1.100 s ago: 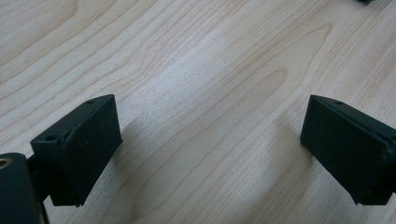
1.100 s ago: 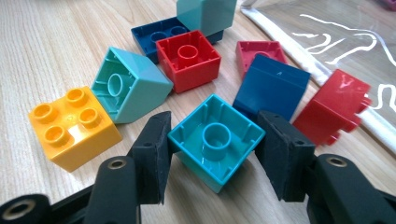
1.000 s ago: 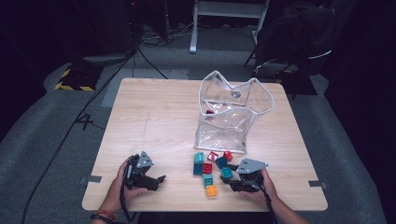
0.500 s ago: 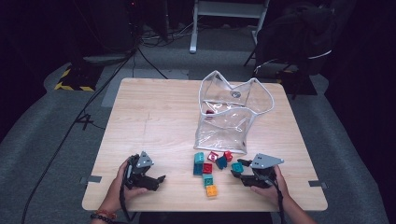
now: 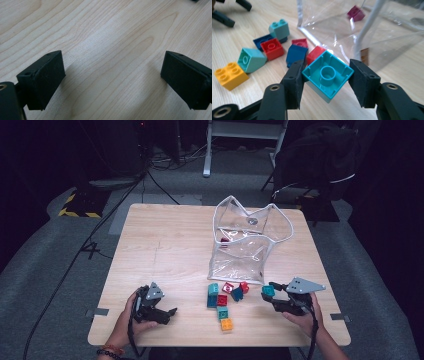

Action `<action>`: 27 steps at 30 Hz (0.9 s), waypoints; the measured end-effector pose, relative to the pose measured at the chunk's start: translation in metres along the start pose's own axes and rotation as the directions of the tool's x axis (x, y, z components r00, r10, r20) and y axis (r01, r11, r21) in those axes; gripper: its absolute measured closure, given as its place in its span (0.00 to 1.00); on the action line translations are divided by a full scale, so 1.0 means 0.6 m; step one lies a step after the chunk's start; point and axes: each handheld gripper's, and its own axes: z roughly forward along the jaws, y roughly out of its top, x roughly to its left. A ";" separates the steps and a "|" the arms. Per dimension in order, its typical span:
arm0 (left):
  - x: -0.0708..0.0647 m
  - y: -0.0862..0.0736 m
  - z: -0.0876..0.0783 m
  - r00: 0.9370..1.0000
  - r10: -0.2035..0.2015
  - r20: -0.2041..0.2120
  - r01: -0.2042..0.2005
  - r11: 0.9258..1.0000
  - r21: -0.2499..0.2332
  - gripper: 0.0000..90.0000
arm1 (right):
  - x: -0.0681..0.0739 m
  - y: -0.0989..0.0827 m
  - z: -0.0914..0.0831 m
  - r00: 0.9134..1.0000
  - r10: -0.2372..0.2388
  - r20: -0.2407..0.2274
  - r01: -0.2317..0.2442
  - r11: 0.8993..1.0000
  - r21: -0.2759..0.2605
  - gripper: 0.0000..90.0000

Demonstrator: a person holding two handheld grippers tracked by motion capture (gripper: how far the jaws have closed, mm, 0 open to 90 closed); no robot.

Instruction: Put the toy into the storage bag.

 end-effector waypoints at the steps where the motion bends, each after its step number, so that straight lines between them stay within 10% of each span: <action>1: 0.000 0.000 0.000 1.000 0.000 0.000 0.000 1.000 0.000 0.06 | 0.000 0.000 0.000 1.000 0.000 0.000 0.000 1.000 0.000 0.53; 27: 0.000 0.000 0.000 1.000 -0.003 -0.004 0.003 1.000 -0.003 0.06 | -0.044 0.032 -0.081 0.989 0.054 0.138 -0.039 0.993 -0.114 0.53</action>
